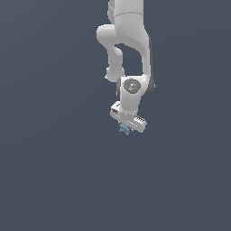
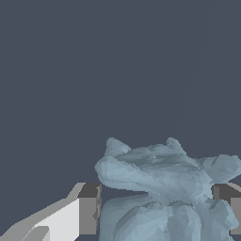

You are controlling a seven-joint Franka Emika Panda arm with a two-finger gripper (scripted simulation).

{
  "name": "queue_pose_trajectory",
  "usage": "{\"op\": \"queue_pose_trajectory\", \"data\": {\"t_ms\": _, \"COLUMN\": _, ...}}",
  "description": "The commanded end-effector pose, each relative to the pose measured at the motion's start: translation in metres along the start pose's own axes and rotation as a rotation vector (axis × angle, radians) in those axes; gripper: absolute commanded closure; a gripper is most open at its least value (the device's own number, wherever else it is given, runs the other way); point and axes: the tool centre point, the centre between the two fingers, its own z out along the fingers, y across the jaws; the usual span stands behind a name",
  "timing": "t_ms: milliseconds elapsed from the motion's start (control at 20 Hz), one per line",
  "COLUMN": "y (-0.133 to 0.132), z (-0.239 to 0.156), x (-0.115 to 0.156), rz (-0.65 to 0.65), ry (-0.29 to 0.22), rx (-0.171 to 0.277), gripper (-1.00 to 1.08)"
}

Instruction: Pick up the object and move it to a goal position.

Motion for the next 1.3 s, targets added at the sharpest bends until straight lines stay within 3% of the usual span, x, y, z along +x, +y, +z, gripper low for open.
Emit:
{"op": "queue_pose_trajectory", "data": {"t_ms": 0, "y": 0.0, "z": 0.001, "x": 0.0, "rz": 0.0, "ry": -0.001, "rx": -0.001, "gripper": 1.08}}
{"op": "queue_pose_trajectory", "data": {"t_ms": 600, "y": -0.012, "z": -0.008, "x": 0.002, "rz": 0.001, "ry": 0.0, "rx": 0.0, "gripper": 1.08}}
{"op": "queue_pose_trajectory", "data": {"t_ms": 1250, "y": -0.087, "z": -0.058, "x": 0.017, "rz": 0.001, "ry": 0.001, "rx": 0.0, "gripper": 1.08}}
